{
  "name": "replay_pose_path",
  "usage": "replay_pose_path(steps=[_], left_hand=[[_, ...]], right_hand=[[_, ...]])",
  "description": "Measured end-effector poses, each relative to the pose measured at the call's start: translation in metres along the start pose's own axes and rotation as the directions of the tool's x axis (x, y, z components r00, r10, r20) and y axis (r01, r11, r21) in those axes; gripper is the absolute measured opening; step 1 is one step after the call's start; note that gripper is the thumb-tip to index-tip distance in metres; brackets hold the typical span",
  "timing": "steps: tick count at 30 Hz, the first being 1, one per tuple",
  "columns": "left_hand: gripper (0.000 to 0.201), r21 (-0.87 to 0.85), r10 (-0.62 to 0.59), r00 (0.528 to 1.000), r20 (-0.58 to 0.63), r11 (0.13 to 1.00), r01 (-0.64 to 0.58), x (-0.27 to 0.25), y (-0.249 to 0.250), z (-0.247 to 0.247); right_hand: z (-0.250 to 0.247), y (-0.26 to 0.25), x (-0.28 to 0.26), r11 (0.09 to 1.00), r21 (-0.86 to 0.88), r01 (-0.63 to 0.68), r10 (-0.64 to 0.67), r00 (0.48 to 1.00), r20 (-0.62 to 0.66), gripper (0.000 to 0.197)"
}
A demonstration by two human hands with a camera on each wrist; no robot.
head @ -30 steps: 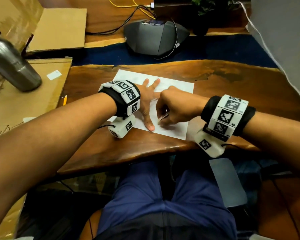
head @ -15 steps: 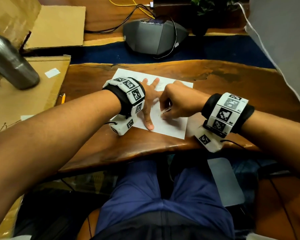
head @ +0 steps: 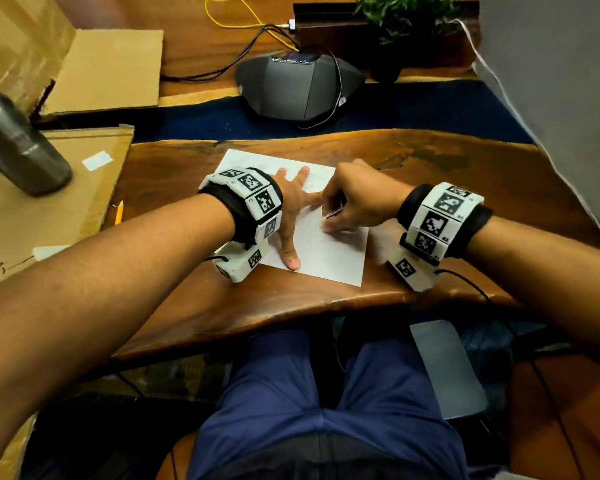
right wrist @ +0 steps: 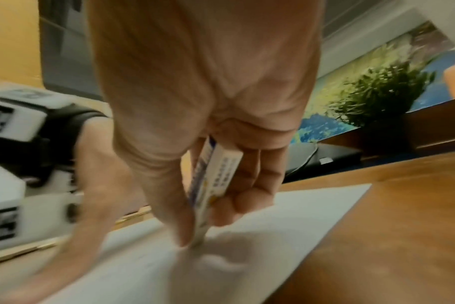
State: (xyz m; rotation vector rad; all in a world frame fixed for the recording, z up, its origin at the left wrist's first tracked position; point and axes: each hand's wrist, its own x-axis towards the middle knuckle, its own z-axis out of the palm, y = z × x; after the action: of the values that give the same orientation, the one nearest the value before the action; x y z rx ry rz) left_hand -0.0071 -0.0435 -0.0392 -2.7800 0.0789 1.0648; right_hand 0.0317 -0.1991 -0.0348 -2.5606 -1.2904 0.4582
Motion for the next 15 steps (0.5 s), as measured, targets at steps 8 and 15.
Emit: replay_pose_path(steps=[8,15], left_hand=[[0.165,-0.012,-0.001,1.0,0.01,1.0,0.001,-0.003,0.001,-0.001],[0.164,0.008,0.018,1.0,-0.012,1.0,-0.018,-0.002,0.002,0.001]], right_hand=[[0.0,0.0,-0.004,1.0,-0.014,0.025,-0.025,0.999,-0.025,0.011],[0.005,-0.006,-0.009,0.999,-0.01,0.049,-0.048,0.997,0.06,0.013]])
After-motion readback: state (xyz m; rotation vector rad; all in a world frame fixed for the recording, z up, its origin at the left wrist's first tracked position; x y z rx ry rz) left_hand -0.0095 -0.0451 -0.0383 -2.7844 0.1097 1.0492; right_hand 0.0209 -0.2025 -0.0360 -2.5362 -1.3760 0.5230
